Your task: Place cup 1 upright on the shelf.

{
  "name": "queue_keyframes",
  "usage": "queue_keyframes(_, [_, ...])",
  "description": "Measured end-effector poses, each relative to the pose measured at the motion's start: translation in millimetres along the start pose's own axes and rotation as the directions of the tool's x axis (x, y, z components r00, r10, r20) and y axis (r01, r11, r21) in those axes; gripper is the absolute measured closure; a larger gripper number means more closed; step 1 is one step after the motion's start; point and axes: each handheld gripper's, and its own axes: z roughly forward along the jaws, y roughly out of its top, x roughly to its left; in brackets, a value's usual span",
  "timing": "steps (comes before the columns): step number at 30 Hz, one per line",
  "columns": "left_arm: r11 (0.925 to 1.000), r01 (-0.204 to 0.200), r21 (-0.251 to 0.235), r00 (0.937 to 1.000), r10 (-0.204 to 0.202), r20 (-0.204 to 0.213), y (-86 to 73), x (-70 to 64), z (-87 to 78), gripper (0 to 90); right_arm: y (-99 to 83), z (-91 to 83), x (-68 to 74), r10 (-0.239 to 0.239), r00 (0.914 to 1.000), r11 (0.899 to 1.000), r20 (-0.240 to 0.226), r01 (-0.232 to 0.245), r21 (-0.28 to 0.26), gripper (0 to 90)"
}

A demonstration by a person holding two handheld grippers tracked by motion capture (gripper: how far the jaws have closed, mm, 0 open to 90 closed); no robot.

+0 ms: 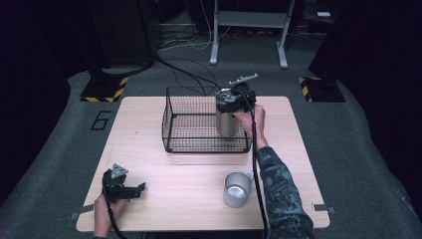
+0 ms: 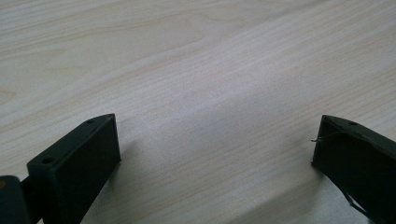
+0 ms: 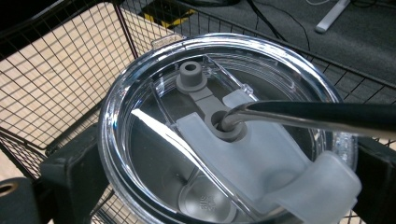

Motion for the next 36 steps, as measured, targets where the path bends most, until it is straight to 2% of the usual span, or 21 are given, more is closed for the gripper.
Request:
queue_keyframes(5, [1.0,0.001,0.0,1.0,-0.001,0.0,0.0,-0.1,0.0,0.3,-0.4,3.1,1.5,0.003,1.0,1.0,0.001,-0.003,0.018,3.4])
queue_keyframes(10, [1.0,0.001,0.0,1.0,-0.001,0.0,0.0,0.0,0.0,0.3,-0.1,7.4,3.8,-0.013,0.9998,0.999,0.015,0.012,0.051,3.3])
queue_keyframes(21, [1.0,0.001,0.0,1.0,-0.001,0.0,0.0,-0.1,-0.1,0.3,-3.1,14.3,3.1,-0.001,0.9999,0.998,0.016,0.0,0.064,3.3])
queue_keyframes(25, [1.0,0.001,0.002,1.0,-0.001,0.001,-0.1,-0.1,-0.1,0.3,-4.1,17.7,4.2,-0.011,0.9998,0.996,0.014,0.009,0.083,3.3])
queue_keyframes(27, [1.0,0.002,0.001,1.0,-0.002,0.0,-0.1,-0.2,-0.1,0.3,-4.5,18.4,5.5,0.001,0.9999,0.996,0.014,-0.002,0.085,3.3])
queue_keyframes(28, [1.0,0.003,0.001,1.0,-0.003,0.0,-0.1,-0.2,-0.1,0.3,-5.3,20.5,6.5,-0.015,0.9997,0.996,0.019,0.013,0.09,3.3])
queue_keyframes(29, [1.0,0.002,0.001,1.0,-0.002,0.0,0.0,-0.1,-0.1,0.3,-5.9,20.9,7.6,-0.005,0.9998,0.995,0.022,0.003,0.095,3.3])
queue_keyframes(32, [1.0,0.002,0.0,1.0,-0.002,0.0,0.0,-0.1,-0.1,0.3,-8.0,23.3,5.6,-0.019,0.9996,0.994,0.021,0.017,0.108,3.3])
queue_keyframes(36, [1.0,0.002,0.002,1.0,-0.002,0.0,-0.1,-0.2,-0.2,0.3,-10.1,24.5,4.6,-0.007,0.9998,0.994,0.019,0.005,0.111,3.3])
